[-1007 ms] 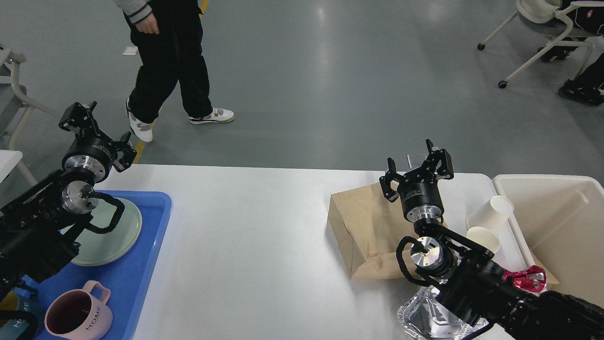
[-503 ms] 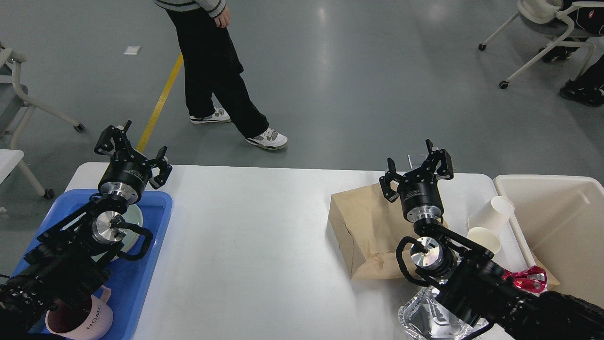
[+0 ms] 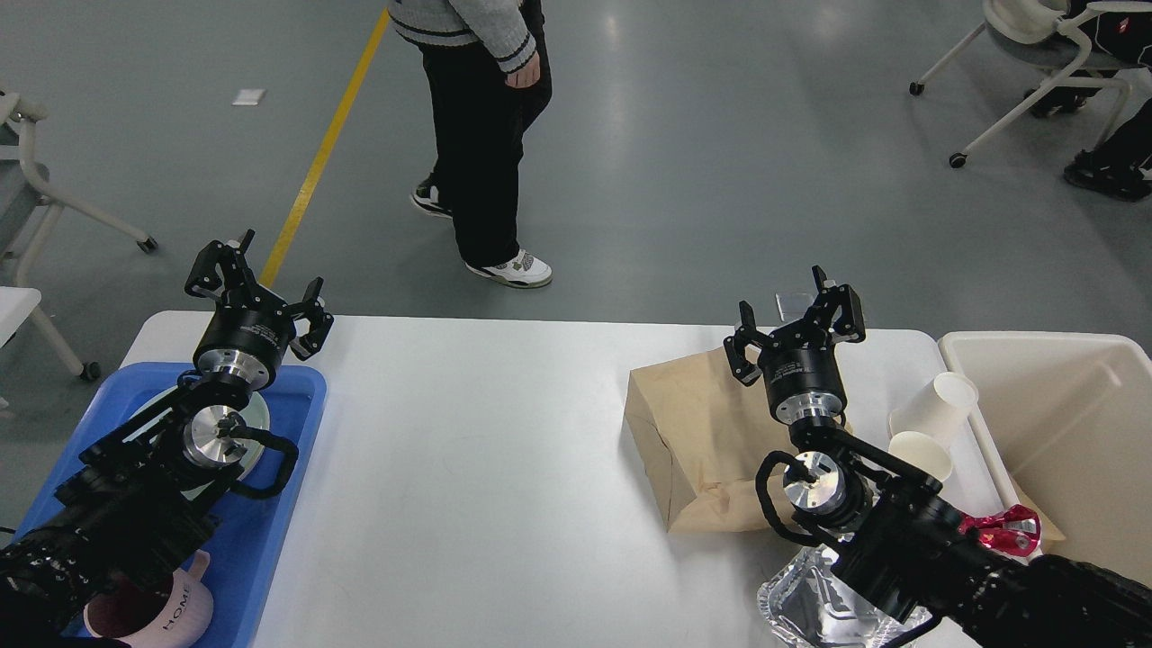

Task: Tidy desktop
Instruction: 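Release the plate and raise the left gripper above the tray, then raise the right arm and bring the right gripper over the paper bag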

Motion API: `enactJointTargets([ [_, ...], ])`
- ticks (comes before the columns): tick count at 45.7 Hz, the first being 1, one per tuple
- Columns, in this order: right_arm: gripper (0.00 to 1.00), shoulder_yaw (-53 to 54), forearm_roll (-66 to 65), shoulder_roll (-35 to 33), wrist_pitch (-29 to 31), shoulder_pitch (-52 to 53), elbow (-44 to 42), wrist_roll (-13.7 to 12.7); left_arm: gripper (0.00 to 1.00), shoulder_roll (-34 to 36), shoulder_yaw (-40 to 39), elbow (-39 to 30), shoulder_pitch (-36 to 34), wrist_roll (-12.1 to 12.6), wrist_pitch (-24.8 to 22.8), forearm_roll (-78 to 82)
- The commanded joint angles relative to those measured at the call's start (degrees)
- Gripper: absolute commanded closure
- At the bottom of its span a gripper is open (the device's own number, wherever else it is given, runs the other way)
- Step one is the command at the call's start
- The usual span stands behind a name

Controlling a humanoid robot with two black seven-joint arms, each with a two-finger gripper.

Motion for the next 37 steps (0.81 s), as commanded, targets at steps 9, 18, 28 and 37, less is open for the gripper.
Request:
enactJointTargets([
  [9, 0.00, 0.0, 0.0, 0.1, -0.2, 0.1, 0.0, 0.0, 0.04, 0.0, -0.1, 0.0, 0.0, 0.1, 0.0, 0.0],
  [18, 0.00, -1.1, 0.1, 1.0, -1.1, 2.4, -0.5, -0.4, 0.04, 0.0, 0.0, 0.0, 0.0, 0.1, 0.0, 0.0],
  [28, 0.00, -6.9, 1.7, -4.5, -1.1, 15.2, -9.4, -0.4, 0.04, 0.0, -0.1, 0.0, 0.0, 0.1, 0.0, 0.0],
  [37, 0.00, -27.6, 2.5, -5.0, -0.9, 27.2, -14.4, -0.4, 0.04, 0.0, -0.1, 0.0, 0.0, 0.0, 0.0, 0.0],
])
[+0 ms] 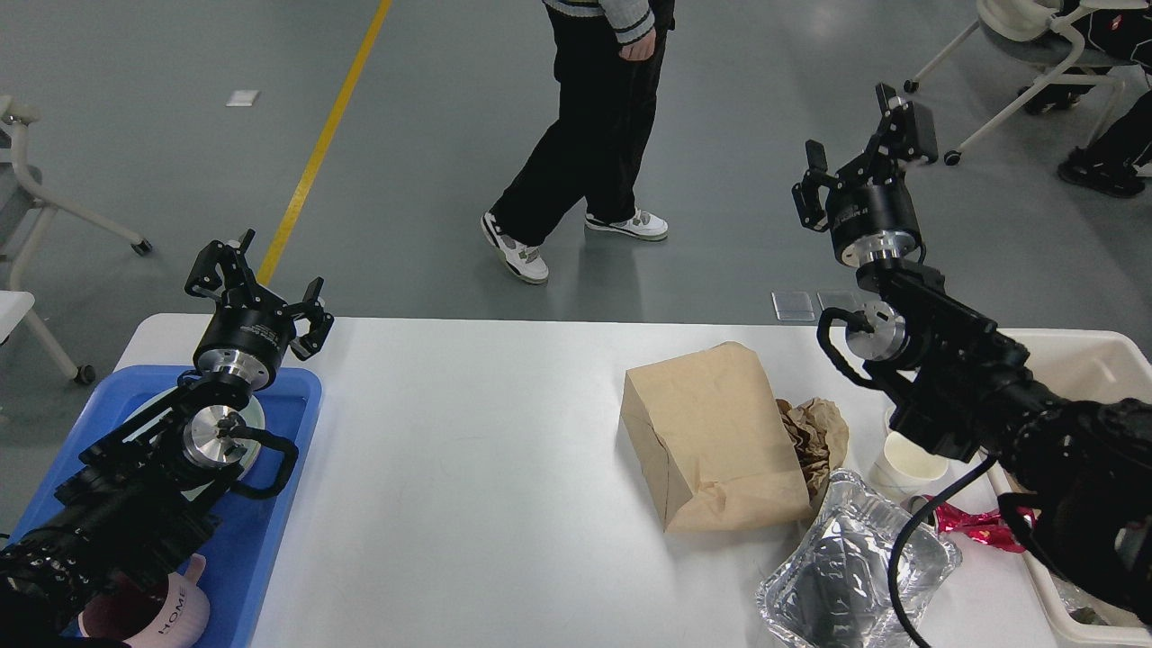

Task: Tidy desktop
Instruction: 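Raise the right arm and bring the right gripper over the paper bag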

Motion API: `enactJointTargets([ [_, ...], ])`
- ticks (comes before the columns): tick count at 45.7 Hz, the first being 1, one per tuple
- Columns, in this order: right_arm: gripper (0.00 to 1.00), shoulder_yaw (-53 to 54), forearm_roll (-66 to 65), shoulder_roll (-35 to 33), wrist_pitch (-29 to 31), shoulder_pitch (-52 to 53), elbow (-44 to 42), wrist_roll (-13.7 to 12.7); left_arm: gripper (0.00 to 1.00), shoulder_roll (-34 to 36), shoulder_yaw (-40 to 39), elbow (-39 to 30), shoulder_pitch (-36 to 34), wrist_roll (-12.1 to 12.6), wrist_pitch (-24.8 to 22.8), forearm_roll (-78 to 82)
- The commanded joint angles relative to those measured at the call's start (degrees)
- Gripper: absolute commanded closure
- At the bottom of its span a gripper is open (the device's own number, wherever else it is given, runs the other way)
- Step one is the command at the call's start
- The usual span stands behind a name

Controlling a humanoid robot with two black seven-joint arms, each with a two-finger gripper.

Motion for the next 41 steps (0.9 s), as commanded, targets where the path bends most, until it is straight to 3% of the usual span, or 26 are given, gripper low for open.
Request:
enactJointTargets([
  [1, 0.00, -14.6, -0.1, -0.2, 0.3, 7.2, -1.5, 0.0, 0.04, 0.0, 0.0, 0.0, 0.0, 0.0, 0.0, 0.0],
  [15, 0.00, -62.1, -0.3, -4.5, 1.1, 28.0, 4.4, 0.0, 0.04, 0.0, 0.0, 0.0, 0.0, 0.0, 0.0, 0.0],
  [23, 0.00, -79.2, -0.5, -7.5, 1.1, 37.7, 21.2, 0.1, 0.04, 0.0, 0.0, 0.0, -0.1, 0.0, 0.0, 0.0],
  [27, 0.00, -82.6, -0.6, -7.5, 1.6, 42.5, 29.6, 0.1, 0.04, 0.0, 0.0, 0.0, -0.1, 0.0, -0.1, 0.0],
  [29, 0.00, -82.9, -0.7, -7.5, 3.8, 45.2, 33.1, 0.0, 0.04, 0.0, 0.0, 0.0, 0.0, 0.0, -0.1, 0.0],
  [33, 0.00, -83.9, -0.8, -6.4, 15.7, 48.4, 37.8, -0.8, 0.04, 0.0, 0.0, 0.0, 0.0, 0.0, 0.0, 0.0],
  [36, 0.00, -85.1, -1.1, -3.3, 23.1, 50.1, 40.1, -4.4, 0.04, 0.0, 0.0, 0.0, 0.0, 0.0, -0.1, 0.0],
  [41, 0.00, -88.7, -1.2, 1.1, 24.4, 59.4, 51.6, -20.1, 0.04, 0.0, 0.0, 0.0, 0.0, -0.1, 0.0, 0.0],
])
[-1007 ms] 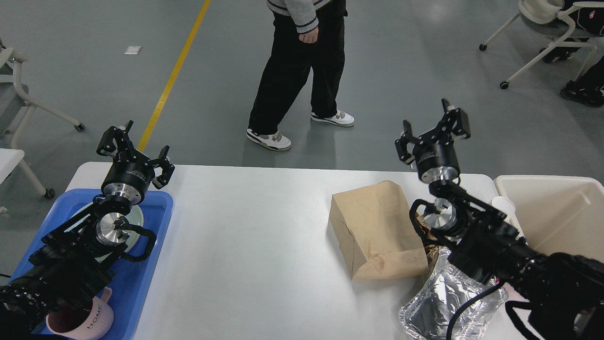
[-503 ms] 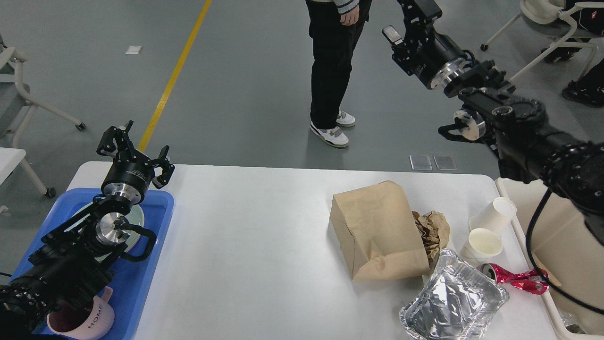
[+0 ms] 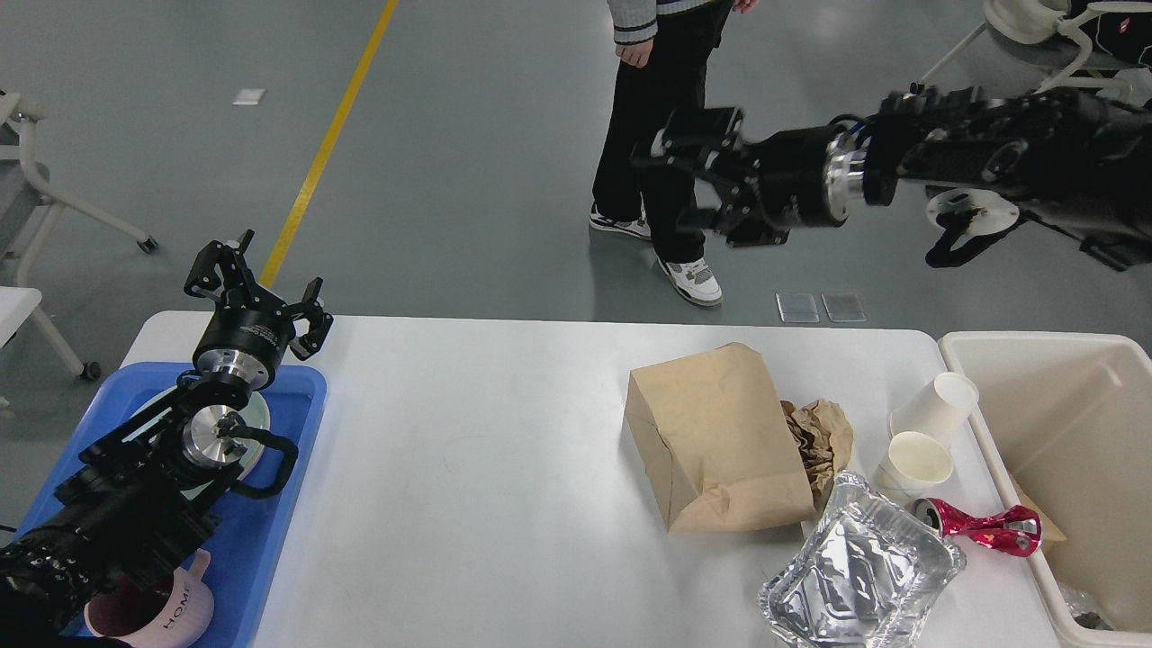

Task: Tidy desktop
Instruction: 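Raise the right arm and bring the right gripper over the paper bag, then lower the right gripper and grasp the brown paper bag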

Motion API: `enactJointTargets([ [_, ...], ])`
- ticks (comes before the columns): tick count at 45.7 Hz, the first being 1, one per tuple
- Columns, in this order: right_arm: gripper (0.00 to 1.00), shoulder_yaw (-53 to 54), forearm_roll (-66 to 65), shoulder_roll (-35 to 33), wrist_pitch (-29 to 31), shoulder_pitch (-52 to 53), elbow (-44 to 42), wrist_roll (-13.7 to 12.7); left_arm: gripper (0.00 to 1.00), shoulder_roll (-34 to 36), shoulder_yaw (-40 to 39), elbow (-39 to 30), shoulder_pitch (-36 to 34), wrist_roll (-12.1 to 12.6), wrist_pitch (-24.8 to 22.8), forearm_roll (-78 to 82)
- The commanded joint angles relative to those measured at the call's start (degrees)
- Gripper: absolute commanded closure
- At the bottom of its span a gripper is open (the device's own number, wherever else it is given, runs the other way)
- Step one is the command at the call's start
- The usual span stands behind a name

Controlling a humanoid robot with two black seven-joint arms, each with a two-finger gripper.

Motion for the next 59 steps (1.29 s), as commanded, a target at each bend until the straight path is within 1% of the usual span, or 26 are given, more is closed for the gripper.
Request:
enactJointTargets([
  [1, 0.00, -2.8, -0.1, 4.8, 2.6, 9.9, 11.5, -17.3, 0.04, 0.0, 0.0, 0.0, 0.0, 0.0, 0.0, 0.0],
  [2, 0.00, -2.4, 0.0, 5.4, 2.1, 11.2, 13.1, -20.8, 0.04, 0.0, 0.0, 0.0, 0.0, -0.1, 0.0, 0.0],
  [3, 0.00, -1.7, 0.1, 5.9, 1.2, 12.3, 15.3, -24.8, 0.04, 0.0, 0.0, 0.0, 0.0, 0.0, 0.0, 0.0],
  [5, 0.00, -0.4, 0.2, 6.5, 0.0, 13.7, 18.0, -29.9, 0.04, 0.0, 0.1, 0.0, 0.0, 0.0, 0.0, 0.0],
  [6, 0.00, -0.3, 0.2, 6.8, -0.7, 14.5, 19.3, -31.9, 0.04, 0.0, 0.1, 0.0, 0.0, -0.1, 0.0, 0.0],
  [8, 0.00, -0.1, 0.3, 7.5, -1.8, 15.4, 21.6, -34.9, 0.04, 0.0, 0.0, 0.0, 0.0, -0.1, 0.0, 0.0],
  [9, 0.00, -0.1, 0.4, 7.9, -2.3, 15.5, 22.6, -35.9, 0.04, 0.0, 0.1, 0.0, 0.0, 0.0, 0.0, 0.0],
  [11, 0.00, -0.2, 0.5, 8.9, -3.5, 15.5, 24.6, -36.9, 0.04, 0.0, 0.0, 0.0, 0.0, -0.1, 0.0, 0.0],
  [15, 0.00, 0.0, 0.6, 11.4, -6.5, 15.5, 26.8, -37.2, 0.04, 0.0, 0.0, 0.0, 0.0, -0.1, 0.0, 0.0],
  [18, 0.00, 0.3, 1.2, 14.0, -12.5, 14.4, 26.1, -37.1, 0.04, 0.0, 0.0, 0.0, 0.0, 0.0, 0.0, 0.0],
  [22, 0.00, 0.1, 1.0, 16.3, -18.9, 10.8, 23.1, -36.8, 0.04, 0.0, 0.0, 0.0, -0.1, 0.0, 0.0, 0.0],
  [27, 0.00, -1.7, 0.0, 18.5, -23.0, 5.4, 17.6, -36.6, 0.04, 0.0, 0.0, 0.0, 0.0, 0.0, 0.0, 0.0],
  [30, 0.00, -3.1, -0.2, 20.2, -24.0, 2.5, 14.0, -36.5, 0.04, 0.0, 0.0, 0.0, 0.0, 0.0, 0.0, 0.0],
  [33, 0.00, -3.4, -0.9, 21.1, -25.2, 0.5, 12.2, -36.5, 0.04, 0.0, 0.0, 0.0, 0.0, 0.0, 0.0, 0.0],
  [37, 0.00, -3.2, -0.8, 21.3, -25.7, 0.2, 12.2, -36.4, 0.04, 0.0, 0.0, 0.0, 0.0, -0.1, 0.0, 0.0],
  [44, 0.00, -3.1, -0.8, 21.7, -26.5, -0.5, 12.2, -35.0, 0.04, 0.0, 0.0, 0.0, 0.0, 0.0, 0.0, 0.0],
  [59, 0.00, -0.8, 0.0, 21.9, -26.5, -1.7, 11.9, -34.9, 0.04, 0.0, 0.0, 0.0, 0.0, 0.0, 0.0, 0.0],
])
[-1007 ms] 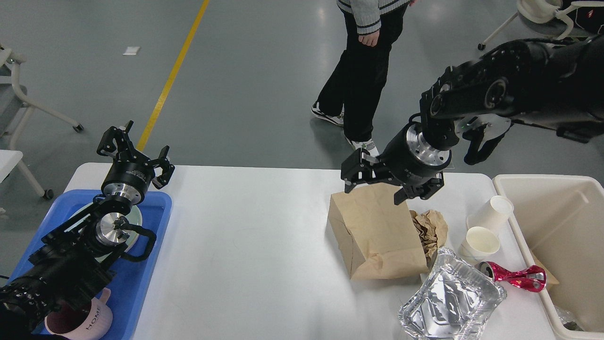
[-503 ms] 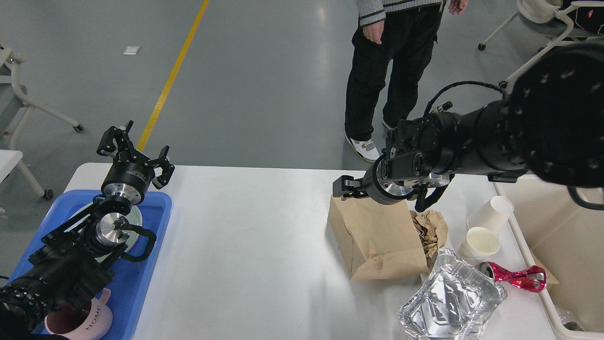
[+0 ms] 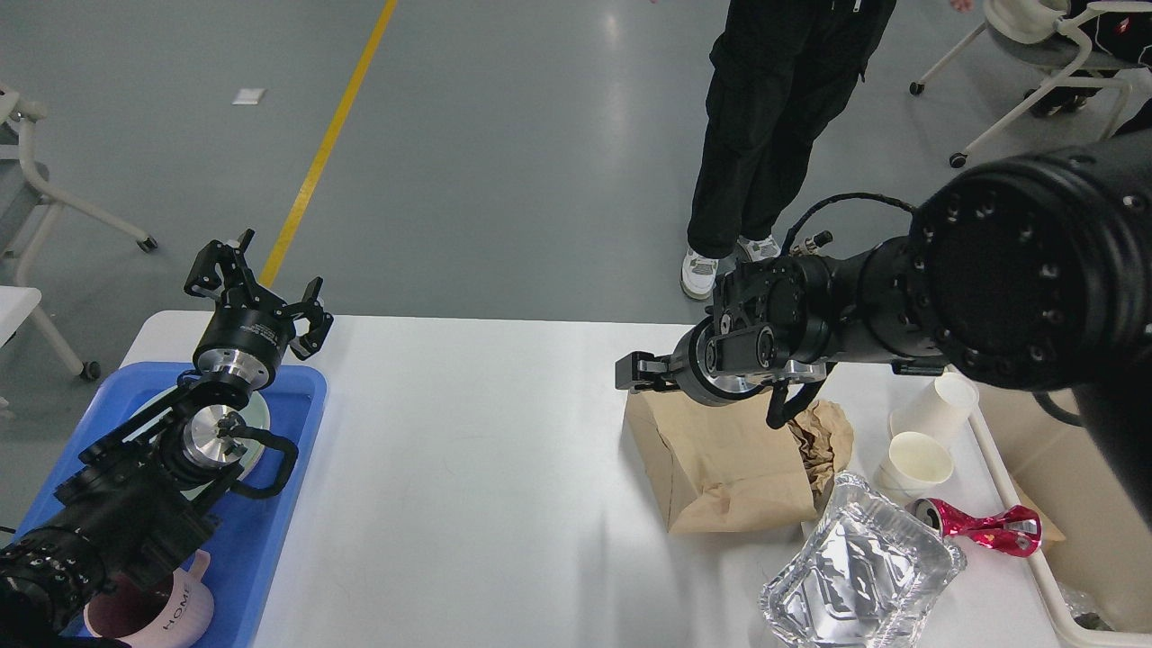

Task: Tidy desktop
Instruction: 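Lower the right gripper and grasp the brown paper bag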

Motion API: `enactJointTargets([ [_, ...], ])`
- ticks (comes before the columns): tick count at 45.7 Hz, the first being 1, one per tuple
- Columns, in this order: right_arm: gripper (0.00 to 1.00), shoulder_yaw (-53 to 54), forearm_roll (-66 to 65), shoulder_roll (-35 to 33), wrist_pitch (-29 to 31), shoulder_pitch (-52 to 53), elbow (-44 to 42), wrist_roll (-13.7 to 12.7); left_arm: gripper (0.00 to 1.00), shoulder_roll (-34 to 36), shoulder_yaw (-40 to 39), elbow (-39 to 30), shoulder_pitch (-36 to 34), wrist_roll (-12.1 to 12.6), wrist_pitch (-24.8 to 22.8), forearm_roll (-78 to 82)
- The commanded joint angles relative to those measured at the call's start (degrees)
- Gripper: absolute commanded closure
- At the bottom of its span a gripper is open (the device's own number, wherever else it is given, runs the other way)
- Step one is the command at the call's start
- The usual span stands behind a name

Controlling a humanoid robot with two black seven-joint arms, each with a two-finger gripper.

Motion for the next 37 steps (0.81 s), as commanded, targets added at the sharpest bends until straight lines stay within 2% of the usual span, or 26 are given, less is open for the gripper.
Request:
enactJointTargets([
  [1, 0.00, 1.4, 0.0, 0.1, 0.1, 0.0, -0.1, 0.0, 0.04, 0.0, 0.0, 0.0, 0.0, 0.1, 0.0, 0.0],
  [21, 0.00, 6.0, 0.6, 0.2, 1.1, 3.4, 1.4, 0.3, 0.04, -0.2, -1.3, 0.0, 0.5, 0.0, 0.0, 0.0],
  [29, 0.00, 5.9, 0.2, 0.0, 1.0, 1.2, 0.9, 0.3, 0.04, -0.6, -5.6, 0.0, 1.9, 0.0, -0.3, 0.0],
  [37, 0.00, 5.3, -0.8, -0.2, 0.7, -1.8, 0.2, 0.3, 0.04, -1.1, -6.0, 0.0, 2.0, 0.0, -0.3, 0.0],
])
